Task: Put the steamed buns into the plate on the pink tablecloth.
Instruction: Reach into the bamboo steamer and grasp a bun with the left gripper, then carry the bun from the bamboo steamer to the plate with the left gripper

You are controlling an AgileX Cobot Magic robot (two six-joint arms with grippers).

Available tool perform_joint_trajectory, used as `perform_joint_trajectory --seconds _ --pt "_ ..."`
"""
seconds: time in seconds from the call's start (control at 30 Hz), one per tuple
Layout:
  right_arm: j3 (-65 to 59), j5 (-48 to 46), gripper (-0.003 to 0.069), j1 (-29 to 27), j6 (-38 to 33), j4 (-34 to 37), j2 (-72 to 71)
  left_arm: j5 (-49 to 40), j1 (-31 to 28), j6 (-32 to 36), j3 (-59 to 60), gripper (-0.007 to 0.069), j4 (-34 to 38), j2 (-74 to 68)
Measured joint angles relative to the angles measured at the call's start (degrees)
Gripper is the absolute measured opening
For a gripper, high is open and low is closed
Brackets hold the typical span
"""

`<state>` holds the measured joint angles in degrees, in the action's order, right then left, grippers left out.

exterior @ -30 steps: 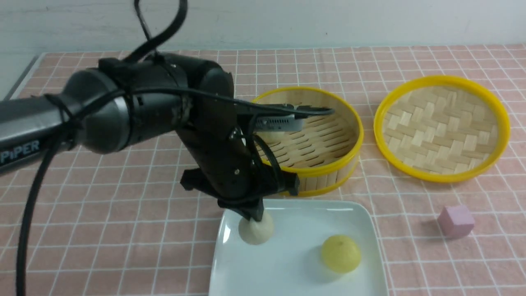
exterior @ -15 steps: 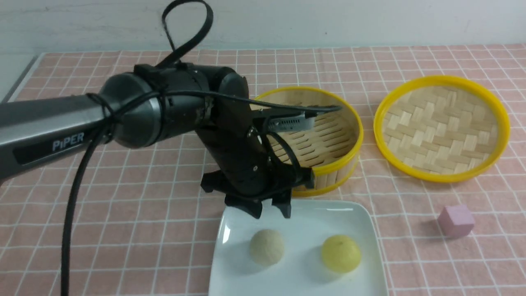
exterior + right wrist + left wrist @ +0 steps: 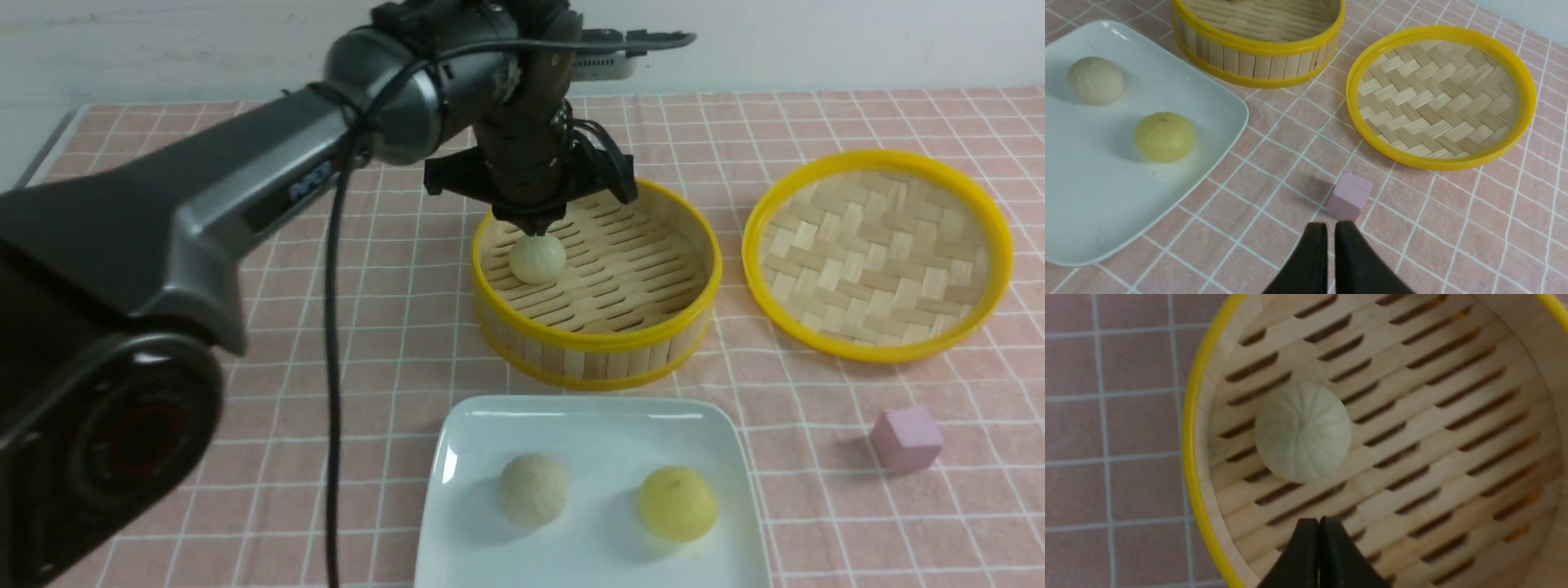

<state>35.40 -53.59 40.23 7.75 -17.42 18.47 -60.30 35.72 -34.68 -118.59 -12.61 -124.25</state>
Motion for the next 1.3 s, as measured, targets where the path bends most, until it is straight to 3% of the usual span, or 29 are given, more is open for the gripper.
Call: perform_joint_trajectory --seconds 0.17,0.47,0.57,0.63,0.77,0.83,0.97,1.13,1.2,1.3 --pt "0.0 0.0 0.0061 0.0 0.4 0.0 0.0 -2.7 -1.7 -0.3 -9.9 0.0017 3.2 -7.4" --pt "-0.9 0.4 0.0073 0.0 3.0 -0.2 0.0 -2.7 -2.8 -0.5 -12.6 0.0272 1.5 -12.1" --pt "-2.9 0.7 0.0076 0.0 3.1 -0.2 0.0 -2.7 -2.8 -0.6 -12.7 0.0314 1.4 -14.2" --pt "-3.9 0.9 0.0079 0.0 3.9 -0.2 0.0 -2.4 -2.8 -0.6 -12.8 0.0278 1.3 -15.4" --pt "-4.1 1.1 0.0083 0.0 4.3 -0.2 0.0 -3.4 -2.9 0.1 -13.4 0.0092 2.4 -14.8" --pt "-4.1 1.2 0.0083 0.0 4.3 -0.2 0.0 -4.5 -2.9 1.4 -13.4 0.0047 4.0 -14.1" --pt "-4.1 1.3 0.0087 0.0 4.4 -0.1 0.0 -10.1 -2.9 7.2 -15.3 0.0028 10.3 -8.8" --pt "-4.1 1.3 0.0092 0.0 4.4 0.1 0.0 -10.8 -2.9 14.3 -16.4 0.0029 16.2 -0.1" --pt "-4.1 1.3 0.0093 0.0 4.4 0.4 0.0 -10.7 -2.9 18.2 -13.0 0.0029 23.1 8.0" --pt "-4.1 1.2 0.0093 0.0 4.4 0.4 0.0 -10.8 -2.5 20.4 -6.3 0.0029 27.4 14.0"
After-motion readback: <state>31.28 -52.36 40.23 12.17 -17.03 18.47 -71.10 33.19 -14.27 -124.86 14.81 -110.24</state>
